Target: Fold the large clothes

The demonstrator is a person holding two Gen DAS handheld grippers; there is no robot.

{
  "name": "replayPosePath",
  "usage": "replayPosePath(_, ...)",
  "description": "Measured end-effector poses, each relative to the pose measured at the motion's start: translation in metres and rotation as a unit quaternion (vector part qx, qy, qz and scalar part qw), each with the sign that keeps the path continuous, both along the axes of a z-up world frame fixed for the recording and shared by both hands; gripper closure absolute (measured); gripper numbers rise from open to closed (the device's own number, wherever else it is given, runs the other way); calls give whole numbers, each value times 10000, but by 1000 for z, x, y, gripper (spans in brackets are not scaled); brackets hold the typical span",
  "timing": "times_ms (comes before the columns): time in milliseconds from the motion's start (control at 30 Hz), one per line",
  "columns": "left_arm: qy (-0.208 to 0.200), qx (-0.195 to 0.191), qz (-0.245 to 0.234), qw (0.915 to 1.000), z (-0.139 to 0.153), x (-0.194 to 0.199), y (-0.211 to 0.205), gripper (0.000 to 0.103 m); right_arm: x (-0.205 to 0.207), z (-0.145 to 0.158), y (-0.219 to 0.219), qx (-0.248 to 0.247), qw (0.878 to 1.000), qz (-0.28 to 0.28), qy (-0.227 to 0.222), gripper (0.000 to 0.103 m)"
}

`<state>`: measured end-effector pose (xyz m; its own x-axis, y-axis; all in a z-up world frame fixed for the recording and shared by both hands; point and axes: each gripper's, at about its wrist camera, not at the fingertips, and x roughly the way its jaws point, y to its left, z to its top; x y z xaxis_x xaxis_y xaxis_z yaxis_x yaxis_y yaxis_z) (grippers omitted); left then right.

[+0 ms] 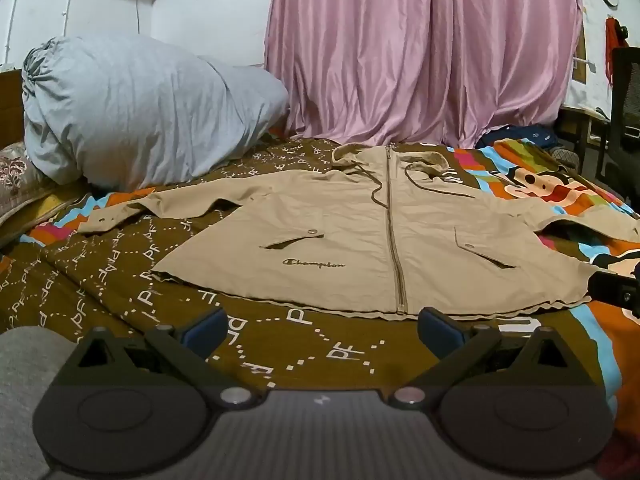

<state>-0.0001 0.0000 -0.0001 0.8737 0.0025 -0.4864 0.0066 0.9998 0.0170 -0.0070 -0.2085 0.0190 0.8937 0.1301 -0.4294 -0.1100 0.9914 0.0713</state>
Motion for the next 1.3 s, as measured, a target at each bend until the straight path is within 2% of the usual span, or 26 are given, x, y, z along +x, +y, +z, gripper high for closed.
replayPosePath(1300, 51, 44, 5, 10000, -1, 1, 0, 0, 1, 0, -2, 14, 10000, -2, 4, 1)
